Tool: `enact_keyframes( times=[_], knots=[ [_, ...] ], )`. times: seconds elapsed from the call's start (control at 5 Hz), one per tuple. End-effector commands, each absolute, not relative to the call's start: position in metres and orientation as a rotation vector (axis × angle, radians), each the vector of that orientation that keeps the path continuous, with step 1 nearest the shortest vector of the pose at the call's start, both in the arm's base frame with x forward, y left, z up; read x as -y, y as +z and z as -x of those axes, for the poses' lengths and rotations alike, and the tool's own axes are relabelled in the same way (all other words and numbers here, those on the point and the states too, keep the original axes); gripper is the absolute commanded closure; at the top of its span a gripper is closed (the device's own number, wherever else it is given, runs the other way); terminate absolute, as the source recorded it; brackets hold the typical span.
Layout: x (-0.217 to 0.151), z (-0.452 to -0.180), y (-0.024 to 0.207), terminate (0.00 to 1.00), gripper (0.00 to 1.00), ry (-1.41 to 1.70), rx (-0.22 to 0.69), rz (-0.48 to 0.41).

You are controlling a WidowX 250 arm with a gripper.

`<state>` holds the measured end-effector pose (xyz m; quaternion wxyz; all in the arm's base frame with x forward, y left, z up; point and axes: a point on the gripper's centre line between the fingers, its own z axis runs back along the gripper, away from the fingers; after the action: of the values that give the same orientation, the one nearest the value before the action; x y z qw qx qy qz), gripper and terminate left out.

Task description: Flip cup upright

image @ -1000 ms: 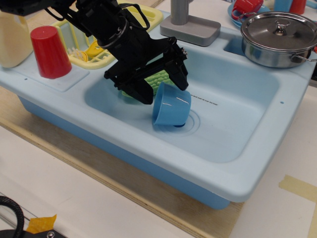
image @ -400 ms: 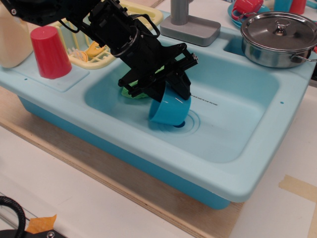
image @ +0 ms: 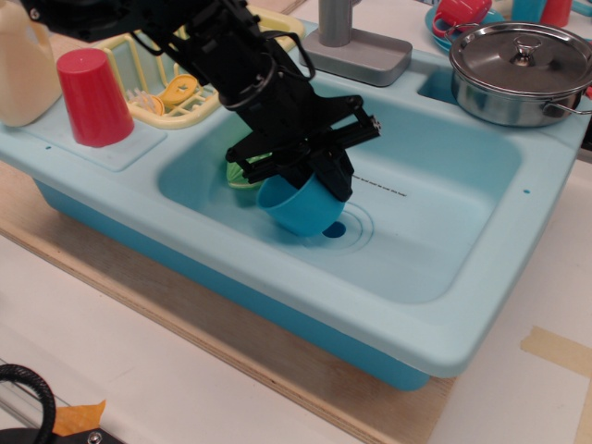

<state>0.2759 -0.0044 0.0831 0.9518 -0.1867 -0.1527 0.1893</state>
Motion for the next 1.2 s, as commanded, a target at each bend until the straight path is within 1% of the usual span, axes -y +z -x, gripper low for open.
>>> enact_keyframes(
  times=[0.0,0.2,0.4,0.6,0.8,1.0],
  knots=[
    [0.003,-0.277,0.097,0.00,1.00,0.326,0.361,0.204],
    [0.005,-0.271,0.088,0.00,1.00,0.336,0.334,0.134],
    [0.004,-0.268,0.078,0.00,1.00,0.324,0.330,0.062],
    [0.002,-0.274,0.068,0.00,1.00,0.290,0.282,0.020],
    [0.001,-0.276,0.068,0.00,0.00,0.268,0.230,0.025],
    [0.001,-0.276,0.068,0.00,0.00,0.268,0.230,0.025]
  ],
)
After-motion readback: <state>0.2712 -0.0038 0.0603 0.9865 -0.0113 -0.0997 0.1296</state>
